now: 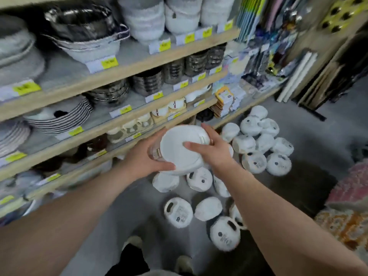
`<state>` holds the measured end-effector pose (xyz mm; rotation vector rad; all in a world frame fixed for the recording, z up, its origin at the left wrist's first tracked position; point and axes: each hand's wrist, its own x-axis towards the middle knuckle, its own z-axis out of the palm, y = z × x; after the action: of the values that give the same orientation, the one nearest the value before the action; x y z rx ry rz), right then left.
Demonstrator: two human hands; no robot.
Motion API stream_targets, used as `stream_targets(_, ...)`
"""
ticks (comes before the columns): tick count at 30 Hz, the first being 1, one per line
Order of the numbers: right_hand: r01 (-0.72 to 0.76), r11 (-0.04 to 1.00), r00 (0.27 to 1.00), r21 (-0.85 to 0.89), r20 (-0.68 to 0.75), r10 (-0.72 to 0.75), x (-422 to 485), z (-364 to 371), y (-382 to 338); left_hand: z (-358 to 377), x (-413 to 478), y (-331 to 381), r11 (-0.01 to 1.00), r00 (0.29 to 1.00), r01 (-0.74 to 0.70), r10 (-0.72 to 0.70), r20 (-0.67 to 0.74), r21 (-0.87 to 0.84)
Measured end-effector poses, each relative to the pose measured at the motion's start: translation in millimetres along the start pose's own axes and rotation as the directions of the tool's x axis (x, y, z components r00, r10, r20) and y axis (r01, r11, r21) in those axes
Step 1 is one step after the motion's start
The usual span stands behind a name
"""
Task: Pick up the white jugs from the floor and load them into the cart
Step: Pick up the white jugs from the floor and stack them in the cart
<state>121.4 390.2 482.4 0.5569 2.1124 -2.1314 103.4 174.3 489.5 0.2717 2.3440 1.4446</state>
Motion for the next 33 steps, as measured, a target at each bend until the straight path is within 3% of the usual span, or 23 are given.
stream_targets(6,0.054,0.997,0.947,-0.047,0.318,-0.036,-26.6,110.0,-30.1,-69.2,-103.5,-16.2,0.991,0.936,0.058,-0.096,-0.337,-0.121)
stream_targets(11,0.133,0.983,0.837,-0.124,0.545,-0.045,-80.6,235.4,-32.0,-129.0,-217.6,-60.7,0.973,0.790,0.085,-0.197,-0.581,-0.215)
stream_targets(17,0.249,0.954,0.645,-0.169,0.764,-0.033,-191.6,399.3,-12.6,-194.6,-388.3,-120.3,0.946,0.586,0.104,-0.308,-0.749,-0.308)
stream_targets(25,0.324,0.939,0.313,-0.117,0.950,0.010,-348.3,574.2,30.9,-232.7,-579.6,-177.8,0.900,0.210,-0.022,-0.421,-0.882,-0.435)
stream_targets(33,0.363,0.929,-0.032,-0.075,0.995,0.092,-445.2,714.9,63.2,-268.6,-687.2,-219.1,0.877,-0.166,0.032,-0.468,-0.868,-0.479)
